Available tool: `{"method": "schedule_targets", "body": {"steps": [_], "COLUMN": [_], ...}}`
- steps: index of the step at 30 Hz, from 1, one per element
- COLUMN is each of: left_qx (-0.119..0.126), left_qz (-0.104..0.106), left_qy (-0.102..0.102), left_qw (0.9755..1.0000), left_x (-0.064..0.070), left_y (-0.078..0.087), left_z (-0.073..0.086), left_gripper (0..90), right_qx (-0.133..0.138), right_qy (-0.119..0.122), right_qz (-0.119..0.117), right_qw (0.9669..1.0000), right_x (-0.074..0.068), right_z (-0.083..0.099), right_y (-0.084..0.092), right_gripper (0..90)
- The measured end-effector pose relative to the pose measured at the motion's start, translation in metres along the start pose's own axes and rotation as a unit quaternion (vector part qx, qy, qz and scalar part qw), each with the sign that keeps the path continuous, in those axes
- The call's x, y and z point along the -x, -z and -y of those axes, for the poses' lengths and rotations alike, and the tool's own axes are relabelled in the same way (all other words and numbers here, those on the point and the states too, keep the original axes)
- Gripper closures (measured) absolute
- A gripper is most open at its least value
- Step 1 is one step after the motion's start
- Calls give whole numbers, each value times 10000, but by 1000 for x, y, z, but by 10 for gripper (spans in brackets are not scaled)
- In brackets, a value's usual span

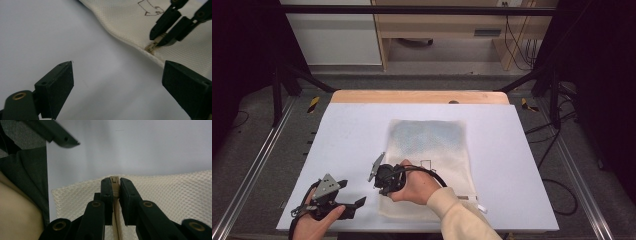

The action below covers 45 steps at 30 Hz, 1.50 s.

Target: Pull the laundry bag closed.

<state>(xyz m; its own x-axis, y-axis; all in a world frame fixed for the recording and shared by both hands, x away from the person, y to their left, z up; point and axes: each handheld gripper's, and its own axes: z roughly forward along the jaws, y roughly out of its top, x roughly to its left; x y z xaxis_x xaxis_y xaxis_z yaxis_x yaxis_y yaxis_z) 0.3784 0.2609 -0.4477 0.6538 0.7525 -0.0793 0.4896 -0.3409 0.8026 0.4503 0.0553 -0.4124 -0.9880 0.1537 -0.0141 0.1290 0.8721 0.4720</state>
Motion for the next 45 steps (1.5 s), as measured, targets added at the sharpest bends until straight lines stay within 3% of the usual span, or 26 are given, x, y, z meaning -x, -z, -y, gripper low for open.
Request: {"method": "schedule_targets", "body": {"steps": [5, 9, 12, 18, 27, 31, 38, 41, 42, 45], "left_qx": [-48, -26, 42, 27, -176, -224, -151, -162, -195, -211], "left_qz": [264, 518, 808, 1092, 1227, 1395, 1608, 1623, 1708, 1765], "left_qy": [19, 183, 419, 689, 612, 723, 779, 786, 825, 807], "left_qw": [9996, 9985, 9958, 9916, 9904, 9873, 9838, 9835, 9816, 9808], "left_x": [8, 12, 13, 15, 22, 22, 19, 18, 17, 15], "left_y": [-10, -18, -22, -35, -49, -55, -62, -64, -68, -69], "left_z": [-1, -1, -2, -3, -4, -4, -6, -6, -6, -7], "left_gripper": [102, 102, 109, 186, 290, 319, 420, 460, 472, 506], "right_qx": [-50, -40, -47, -40, -2, 11, 34, 34, 41, 27], "right_qy": [78, 117, 141, 141, 194, 189, 223, 150, 159, 159], "right_qz": [37, 35, 25, 25, 34, 44, 60, 51, 52, 65], "right_qw": [10000, 9999, 9999, 9999, 9998, 9998, 9997, 9999, 9999, 9998], "right_x": [0, 0, 0, 0, 0, 0, 0, 0, 0, -1], "right_z": [-2, -3, -2, -2, -2, -3, -4, -4, -4, -4], "right_y": [3, 4, 5, 5, 8, 9, 11, 12, 12, 12], "right_gripper": [817, 817, 818, 818, 818, 818, 818, 818, 818, 818]}}
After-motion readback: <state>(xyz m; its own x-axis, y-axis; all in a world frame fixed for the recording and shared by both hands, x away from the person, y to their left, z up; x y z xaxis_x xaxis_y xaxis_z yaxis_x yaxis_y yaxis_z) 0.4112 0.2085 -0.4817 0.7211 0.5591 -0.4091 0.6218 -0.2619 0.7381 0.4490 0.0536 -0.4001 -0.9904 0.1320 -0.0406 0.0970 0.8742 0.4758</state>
